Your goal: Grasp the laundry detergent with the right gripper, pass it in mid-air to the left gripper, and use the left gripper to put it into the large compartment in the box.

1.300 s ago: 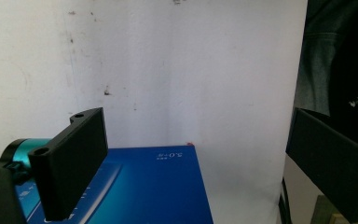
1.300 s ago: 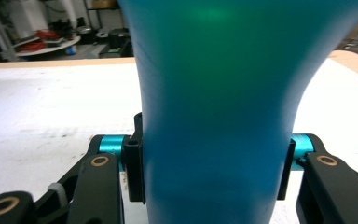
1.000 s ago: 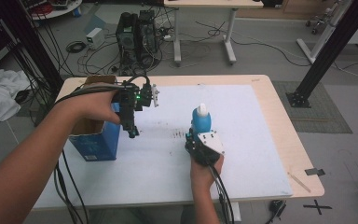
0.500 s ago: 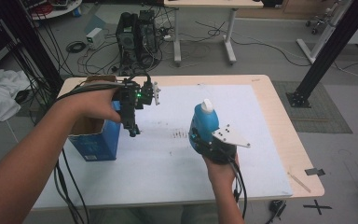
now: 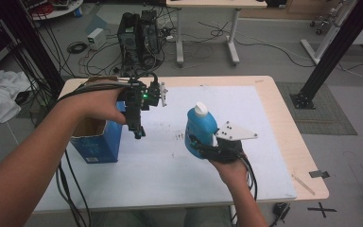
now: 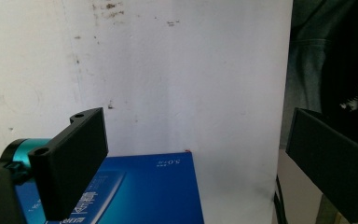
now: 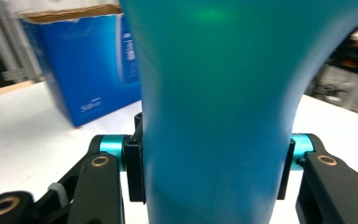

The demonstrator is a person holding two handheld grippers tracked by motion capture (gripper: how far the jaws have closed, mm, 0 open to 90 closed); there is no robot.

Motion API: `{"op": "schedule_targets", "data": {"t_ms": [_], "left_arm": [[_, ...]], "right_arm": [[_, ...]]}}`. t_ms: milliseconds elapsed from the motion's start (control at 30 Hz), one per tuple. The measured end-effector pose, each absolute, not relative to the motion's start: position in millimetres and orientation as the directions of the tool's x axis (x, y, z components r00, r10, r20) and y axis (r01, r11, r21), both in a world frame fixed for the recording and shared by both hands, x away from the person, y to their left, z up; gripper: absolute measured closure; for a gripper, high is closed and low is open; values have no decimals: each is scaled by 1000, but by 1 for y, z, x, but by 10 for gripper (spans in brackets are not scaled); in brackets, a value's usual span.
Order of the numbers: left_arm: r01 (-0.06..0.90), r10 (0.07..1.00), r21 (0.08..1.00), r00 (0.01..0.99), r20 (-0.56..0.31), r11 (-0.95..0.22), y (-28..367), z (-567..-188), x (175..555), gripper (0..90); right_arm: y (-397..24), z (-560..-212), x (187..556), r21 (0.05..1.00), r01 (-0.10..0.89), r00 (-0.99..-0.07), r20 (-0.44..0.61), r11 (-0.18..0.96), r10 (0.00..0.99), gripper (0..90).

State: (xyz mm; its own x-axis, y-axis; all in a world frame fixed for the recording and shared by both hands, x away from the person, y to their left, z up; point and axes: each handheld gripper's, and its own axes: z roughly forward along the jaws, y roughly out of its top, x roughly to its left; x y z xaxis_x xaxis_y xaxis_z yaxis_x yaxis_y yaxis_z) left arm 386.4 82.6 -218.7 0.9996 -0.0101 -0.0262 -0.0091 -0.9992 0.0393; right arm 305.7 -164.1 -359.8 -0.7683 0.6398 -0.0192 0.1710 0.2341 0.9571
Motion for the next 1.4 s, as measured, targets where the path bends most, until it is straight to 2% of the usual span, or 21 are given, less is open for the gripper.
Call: {"op": "schedule_targets", "data": {"t_ms": [367, 767, 900, 967, 1000, 1167, 1200, 1367, 1400], "left_arm": [[-34, -35, 30, 999, -38, -999, 79, -220, 380, 53], [-75, -76, 31, 995, -60, -997, 73, -231, 368, 53], [-80, -82, 32, 995, -64, -996, 71, -233, 364, 53], [-91, -93, 26, 994, -62, -996, 69, -233, 363, 53], [-86, -88, 30, 994, -59, -996, 68, -233, 361, 53], [-91, -92, 16, 993, -68, -996, 65, -233, 357, 53], [-96, -98, 24, 994, -58, -995, 64, -234, 356, 53], [-105, -106, 17, 992, -67, -994, 61, -232, 349, 53], [-98, -99, 16, 993, -66, -995, 61, -232, 347, 53]], "right_arm": [[-148, -370, 312, 940, 158, -876, -9, 303, 482, 460], [-125, -384, 318, 937, 90, -959, -10, 338, 282, 460], [-120, -385, 320, 938, 66, -970, -20, 340, 244, 460], [-117, -385, 320, 938, 84, -975, 8, 337, 221, 460], [-114, -386, 321, 941, 59, -978, -12, 333, 208, 461], [-103, -385, 319, 941, 81, -987, 29, 329, 160, 460], [-100, -386, 320, 943, 53, -989, 3, 329, 151, 460], [-92, -384, 319, 936, 106, -990, 66, 337, 128, 460], [-90, -384, 322, 946, 65, -992, 26, 317, 126, 460]]}}
